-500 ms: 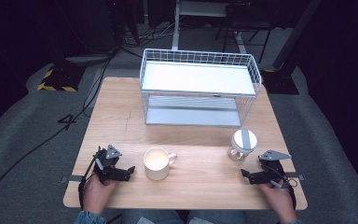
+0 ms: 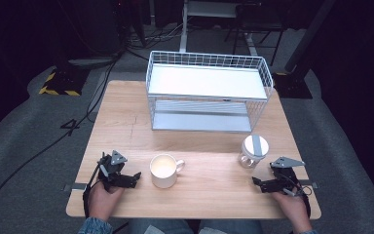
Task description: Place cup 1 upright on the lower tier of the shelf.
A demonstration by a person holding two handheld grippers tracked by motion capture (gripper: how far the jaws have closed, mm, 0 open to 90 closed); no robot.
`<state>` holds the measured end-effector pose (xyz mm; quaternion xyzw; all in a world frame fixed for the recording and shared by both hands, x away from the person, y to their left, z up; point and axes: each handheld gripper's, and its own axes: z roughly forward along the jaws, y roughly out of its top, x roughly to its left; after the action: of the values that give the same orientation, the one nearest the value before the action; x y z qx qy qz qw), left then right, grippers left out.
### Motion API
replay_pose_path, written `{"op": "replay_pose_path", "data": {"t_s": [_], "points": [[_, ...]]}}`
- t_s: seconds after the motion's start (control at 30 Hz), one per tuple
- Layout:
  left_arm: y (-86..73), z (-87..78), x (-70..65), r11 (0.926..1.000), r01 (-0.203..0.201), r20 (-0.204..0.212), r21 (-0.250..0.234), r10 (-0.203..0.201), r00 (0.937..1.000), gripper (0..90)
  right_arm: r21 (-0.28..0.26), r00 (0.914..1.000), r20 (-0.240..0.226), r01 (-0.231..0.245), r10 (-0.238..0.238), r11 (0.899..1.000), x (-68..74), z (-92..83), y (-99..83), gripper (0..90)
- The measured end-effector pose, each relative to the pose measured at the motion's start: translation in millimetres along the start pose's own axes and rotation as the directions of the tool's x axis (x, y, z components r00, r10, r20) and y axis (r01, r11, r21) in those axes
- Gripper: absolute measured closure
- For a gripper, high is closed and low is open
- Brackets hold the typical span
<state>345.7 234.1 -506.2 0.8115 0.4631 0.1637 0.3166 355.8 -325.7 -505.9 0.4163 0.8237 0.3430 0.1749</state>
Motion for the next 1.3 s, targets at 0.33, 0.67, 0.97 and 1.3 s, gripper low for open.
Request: {"op": "replay_pose_path", "data": {"t_s": [0.33, 0.67, 0.97, 1.3], "points": [[0.1, 0.2, -0.4, 1.0, 0.004, -0.002, -0.001, -0.004, 1.0, 0.3, 0.002, 0.9999, -0.005, -0.011, 0.011, 1.0, -0.1, -0.8, 1.2, 1.8], [0.2, 0.2, -0.3, 1.0, 0.003, -0.002, 0.0, -0.003, 1.0, 0.3, -0.058, 0.9997, -0.022, 0.004, -0.005, 0.998, 3.5, -8.8, 14.6, 1.7], [0.1, 0.2, -0.4, 1.0, 0.005, -0.002, -0.001, -0.005, 1.0, 0.3, -0.14, 0.9997, -0.022, -0.014, 0.011, 0.99, 3.0, -6.1, 26.4, 1.6], [0.1, 0.2, -0.4, 1.0, 0.004, -0.002, -0.001, -0.004, 1.0, 0.2, -0.258, 0.9997, -0.024, -0.016, 0.011, 0.966, 4.8, 9.2, 37.8, 6.1]]}}
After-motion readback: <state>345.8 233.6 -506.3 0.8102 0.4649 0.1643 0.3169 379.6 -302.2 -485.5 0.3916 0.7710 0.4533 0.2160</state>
